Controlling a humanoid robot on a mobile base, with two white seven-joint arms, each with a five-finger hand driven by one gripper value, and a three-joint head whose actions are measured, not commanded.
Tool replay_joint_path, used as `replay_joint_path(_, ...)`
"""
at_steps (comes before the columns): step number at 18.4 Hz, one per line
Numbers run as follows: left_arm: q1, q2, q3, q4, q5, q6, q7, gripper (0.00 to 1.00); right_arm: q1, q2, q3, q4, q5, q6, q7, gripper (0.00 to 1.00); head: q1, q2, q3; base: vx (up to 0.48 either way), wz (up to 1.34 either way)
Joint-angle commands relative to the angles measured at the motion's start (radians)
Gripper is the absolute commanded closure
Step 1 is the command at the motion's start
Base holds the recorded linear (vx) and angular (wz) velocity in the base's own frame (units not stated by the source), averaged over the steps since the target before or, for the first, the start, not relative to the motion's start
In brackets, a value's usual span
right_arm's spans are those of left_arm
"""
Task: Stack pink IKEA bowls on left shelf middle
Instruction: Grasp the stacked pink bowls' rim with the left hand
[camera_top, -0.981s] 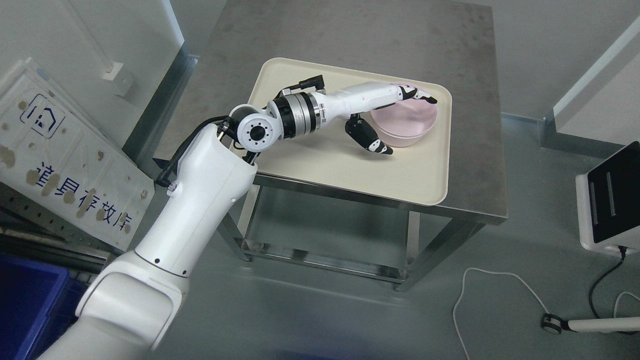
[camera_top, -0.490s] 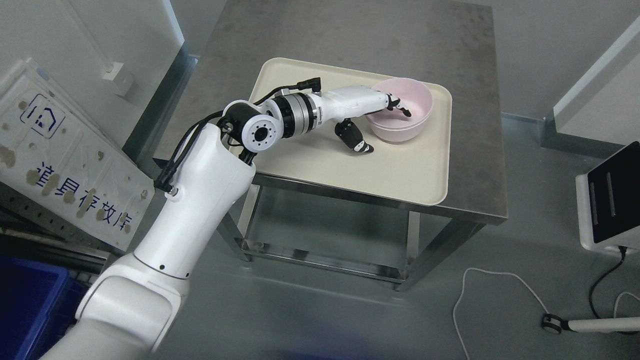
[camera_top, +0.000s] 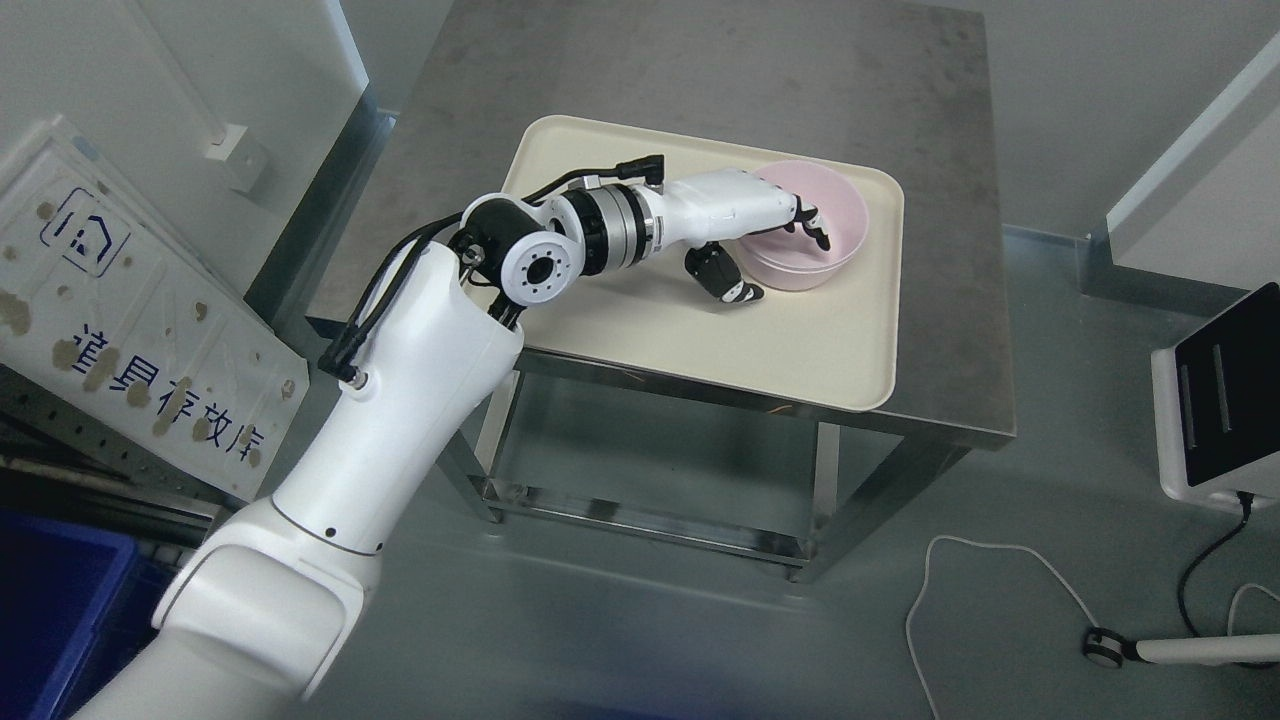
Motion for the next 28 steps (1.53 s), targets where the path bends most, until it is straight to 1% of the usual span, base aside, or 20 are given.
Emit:
replay_joint_path(1, -0.004, 0.017, -0.072, -0.016, -0.007, -0.006, 0.002, 0.62, 0.000, -0.017, -0.009, 0.000, 0.008, 0.000, 0.000, 0.00, 0.0000, 0.000, 0.000, 0.000, 0.00)
replay_joint_path(3, -0.004, 0.017, -0.072, -0.016, -0.007, -0.011, 0.002, 0.73, 0.000, -0.017, -0.009, 0.000, 0.008, 0.000, 0.000, 0.00, 0.0000, 0.000, 0.000, 0.000, 0.00)
replay_joint_path(5, -0.005, 0.017, -0.072, -0.016, -0.010, -0.014, 0.003, 0.83, 0.000, -0.017, -0.011, 0.000, 0.008, 0.000, 0.000, 0.00, 0.0000, 0.000, 0.000, 0.000, 0.00)
replay_joint_path(7, -0.005, 0.017, -0.068, -0.014, -0.013, -0.043, 0.002, 0.96, 0.000, -0.017, -0.011, 0.000, 0.008, 0.000, 0.000, 0.00, 0.0000, 0.000, 0.000, 0.000, 0.00)
replay_joint_path(8, -0.005, 0.017, -0.058, -0.008, -0.013, -0.057, 0.003, 1.00, 0.000, -0.017, -0.009, 0.000, 0.008, 0.000, 0.000, 0.00, 0.0000, 0.000, 0.000, 0.000, 0.00)
replay_joint_path(10, -0.005, 0.017, -0.016, -0.005, -0.013, -0.060, 0.003, 1.00, 0.000, -0.017, -0.009, 0.000, 0.008, 0.000, 0.000, 0.00, 0.0000, 0.000, 0.000, 0.000, 0.00)
replay_joint_path(12, -0.007, 0.017, 0.078, -0.008, -0.001, -0.072, 0.003, 1.00, 0.000, -0.017, -0.009, 0.000, 0.008, 0.000, 0.001, 0.00, 0.0000, 0.000, 0.000, 0.000, 0.00)
replay_joint_path(13, -0.010, 0.017, 0.137, -0.009, 0.013, -0.101, 0.003, 1.00, 0.000, -0.017, -0.009, 0.000, 0.008, 0.000, 0.000, 0.00, 0.0000, 0.000, 0.000, 0.000, 0.00)
replay_joint_path(15, -0.008, 0.017, 0.265, -0.014, 0.051, -0.207, -0.006, 1.00, 0.000, -0.017, -0.011, 0.000, 0.008, 0.000, 0.001, 0.00, 0.0000, 0.000, 0.000, 0.000, 0.00)
replay_joint_path(17, 0.001, 0.017, 0.371, -0.017, 0.065, -0.285, -0.011, 0.99, 0.000, -0.017, -0.009, 0.000, 0.008, 0.000, 0.000, 0.00, 0.0000, 0.000, 0.000, 0.000, 0.00)
replay_joint_path(18, 0.002, 0.017, 0.405, -0.020, 0.076, -0.313, -0.011, 0.99, 0.000, -0.017, -0.011, 0.000, 0.008, 0.000, 0.000, 0.00, 0.0000, 0.000, 0.000, 0.000, 0.00)
replay_joint_path(21, 0.009, 0.017, 0.452, -0.049, 0.149, -0.361, -0.011, 0.99, 0.000, -0.017, -0.009, 0.000, 0.008, 0.000, 0.000, 0.00, 0.0000, 0.000, 0.000, 0.000, 0.00)
replay_joint_path(25, 0.064, 0.017, 0.475, -0.065, 0.166, -0.442, -0.009, 0.98, 0.000, -0.017, -0.009, 0.000, 0.008, 0.000, 0.000, 0.00, 0.0000, 0.000, 0.000, 0.000, 0.00)
replay_joint_path(28, 0.065, 0.017, 0.520, -0.065, 0.166, -0.445, -0.008, 0.98, 0.000, -0.017, -0.009, 0.000, 0.008, 0.000, 0.000, 0.00, 0.0000, 0.000, 0.000, 0.000, 0.00)
